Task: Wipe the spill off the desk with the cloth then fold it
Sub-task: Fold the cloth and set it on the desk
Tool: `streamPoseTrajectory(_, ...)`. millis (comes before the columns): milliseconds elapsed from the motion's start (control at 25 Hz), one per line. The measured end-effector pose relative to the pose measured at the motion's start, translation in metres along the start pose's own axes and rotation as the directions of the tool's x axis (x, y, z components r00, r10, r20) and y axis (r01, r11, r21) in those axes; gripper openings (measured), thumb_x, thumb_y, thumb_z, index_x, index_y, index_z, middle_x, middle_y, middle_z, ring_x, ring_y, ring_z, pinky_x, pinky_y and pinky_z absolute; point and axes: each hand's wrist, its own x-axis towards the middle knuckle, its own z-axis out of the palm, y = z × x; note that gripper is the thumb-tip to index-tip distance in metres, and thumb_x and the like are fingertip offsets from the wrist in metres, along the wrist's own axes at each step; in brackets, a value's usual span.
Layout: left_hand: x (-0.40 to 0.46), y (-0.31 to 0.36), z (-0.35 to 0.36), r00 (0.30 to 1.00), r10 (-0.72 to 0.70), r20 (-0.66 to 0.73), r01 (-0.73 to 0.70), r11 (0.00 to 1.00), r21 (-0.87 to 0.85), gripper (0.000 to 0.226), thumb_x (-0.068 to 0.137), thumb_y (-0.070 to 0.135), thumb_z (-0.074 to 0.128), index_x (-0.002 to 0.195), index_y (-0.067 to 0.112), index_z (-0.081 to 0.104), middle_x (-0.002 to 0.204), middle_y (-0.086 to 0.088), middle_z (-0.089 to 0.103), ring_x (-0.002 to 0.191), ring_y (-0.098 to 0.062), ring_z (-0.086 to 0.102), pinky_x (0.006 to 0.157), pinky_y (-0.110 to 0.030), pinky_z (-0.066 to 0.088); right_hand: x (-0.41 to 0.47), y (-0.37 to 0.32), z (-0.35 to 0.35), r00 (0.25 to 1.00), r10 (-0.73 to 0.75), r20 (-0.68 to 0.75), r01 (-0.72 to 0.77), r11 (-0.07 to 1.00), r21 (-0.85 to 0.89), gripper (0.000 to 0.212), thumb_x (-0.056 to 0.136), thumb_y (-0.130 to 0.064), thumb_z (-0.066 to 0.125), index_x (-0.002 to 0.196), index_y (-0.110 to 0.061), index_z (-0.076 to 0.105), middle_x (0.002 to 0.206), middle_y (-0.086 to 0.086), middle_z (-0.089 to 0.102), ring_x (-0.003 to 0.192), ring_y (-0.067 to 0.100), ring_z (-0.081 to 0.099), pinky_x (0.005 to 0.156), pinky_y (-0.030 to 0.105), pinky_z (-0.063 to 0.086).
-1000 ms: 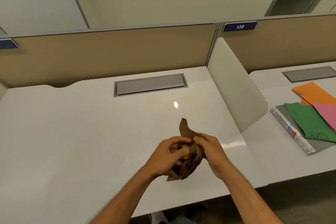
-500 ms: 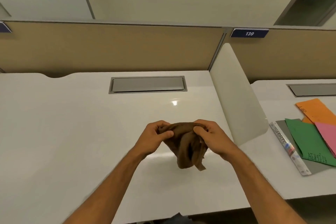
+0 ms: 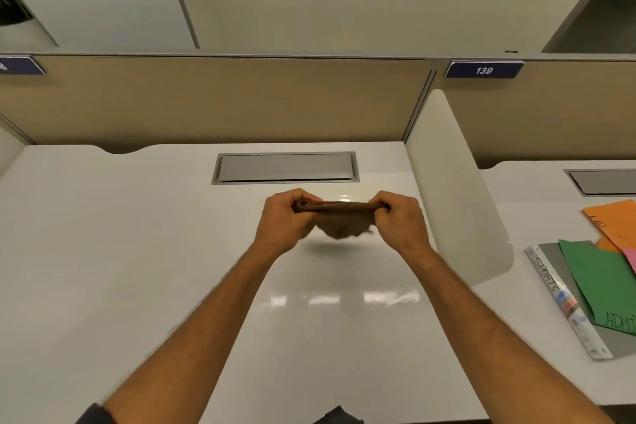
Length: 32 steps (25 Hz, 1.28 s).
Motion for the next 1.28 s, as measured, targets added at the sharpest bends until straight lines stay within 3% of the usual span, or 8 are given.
streamPoseTrajectory(200,-0.036,-0.055,0.014,0.992,0.071,0.102,-0.082,0.990,0.112,0.028,0.072,-0.004,0.086,0.088,0.018,0.080,0.087,0.008,0.074,0.080,-0.008,0.069,0.076,-0.017,0.053,-0.060,0.054,0.025,0.991,-0.104,0.082,0.105,0.994,-0.004,0.029,0.079,0.008,0.058,0.088,-0.014,0.076,0.088,0.000,0.073,0.083,0.021,0.066,0.075,0.034,0.055)
streamPoseTrajectory(360,-0.104,-0.135,0.049,0.939,-0.180,0.292,0.085,0.947,0.310,0.021,0.079,-0.001,0.081,0.089,0.018,0.077,0.093,0.006,0.072,0.083,-0.004,0.067,0.081,-0.027,0.056,-0.138,0.117,0.075,0.914,0.042,0.403,-0.012,0.997,-0.077,0.027,0.087,0.010,0.056,0.097,-0.006,0.076,0.103,0.009,0.072,0.098,0.026,0.065,0.091,0.036,0.052)
streamPoseTrajectory(480,-0.151,-0.174,0.067,0.839,-0.388,0.382,0.194,0.869,0.455,0.017,0.089,0.011,0.076,0.095,0.027,0.075,0.103,0.009,0.070,0.094,-0.007,0.068,0.091,-0.024,0.057,-0.183,0.146,0.095,0.815,0.139,0.562,-0.046,0.983,-0.178,0.027,0.097,-0.002,0.051,0.105,-0.014,0.074,0.112,0.003,0.069,0.102,0.015,0.062,0.097,0.022,0.049)
streamPoseTrajectory(600,-0.164,-0.185,0.070,0.843,-0.401,0.359,0.215,0.862,0.458,0.021,0.094,0.009,0.069,0.105,0.027,0.073,0.110,0.010,0.070,0.099,-0.008,0.067,0.092,-0.015,0.053,-0.188,0.152,0.100,0.814,0.180,0.552,-0.070,0.974,-0.215,0.025,0.099,-0.009,0.052,0.109,-0.020,0.073,0.114,-0.002,0.067,0.103,0.012,0.060,0.086,0.004,0.040)
streamPoseTrajectory(840,-0.127,-0.169,0.061,0.865,-0.380,0.329,0.226,0.878,0.421,0.035,0.090,0.006,0.070,0.115,0.029,0.062,0.101,0.005,0.068,0.091,-0.013,0.068,0.084,-0.022,0.057,-0.120,0.132,0.091,0.804,0.289,0.519,-0.132,0.939,-0.318,0.018,0.087,-0.018,0.063,0.099,-0.027,0.073,0.107,-0.004,0.072,0.093,0.014,0.065,0.085,0.029,0.056)
streamPoseTrajectory(960,-0.093,-0.158,0.058,0.907,-0.365,0.210,0.261,0.879,0.398,0.027,0.091,0.007,0.071,0.107,0.029,0.064,0.105,0.004,0.070,0.093,-0.015,0.067,0.081,-0.021,0.054,-0.070,0.119,0.090,0.834,0.254,0.491,-0.100,0.943,-0.318,0.022,0.088,-0.015,0.061,0.102,-0.026,0.074,0.112,-0.002,0.070,0.098,0.018,0.066,0.085,0.028,0.054)
streamPoseTrajectory(1160,-0.032,-0.146,0.054,0.946,-0.320,0.047,0.263,0.847,0.463,0.016,0.095,0.016,0.070,0.107,0.026,0.073,0.107,0.003,0.074,0.094,-0.017,0.068,0.085,-0.027,0.054,-0.016,0.106,0.101,0.890,0.227,0.396,-0.095,0.940,-0.326,0.027,0.095,-0.012,0.054,0.113,-0.021,0.071,0.118,0.002,0.069,0.105,0.023,0.066,0.088,0.033,0.054)
streamPoseTrajectory(1280,-0.019,-0.149,0.057,0.959,-0.284,-0.020,0.265,0.864,0.427,0.028,0.101,0.014,0.064,0.127,0.021,0.068,0.126,0.000,0.072,0.114,-0.021,0.067,0.102,-0.033,0.053,-0.017,0.108,0.108,0.949,0.198,0.245,-0.159,0.972,-0.170,0.032,0.099,-0.007,0.050,0.127,-0.014,0.064,0.128,0.006,0.064,0.116,0.026,0.061,0.100,0.037,0.049)
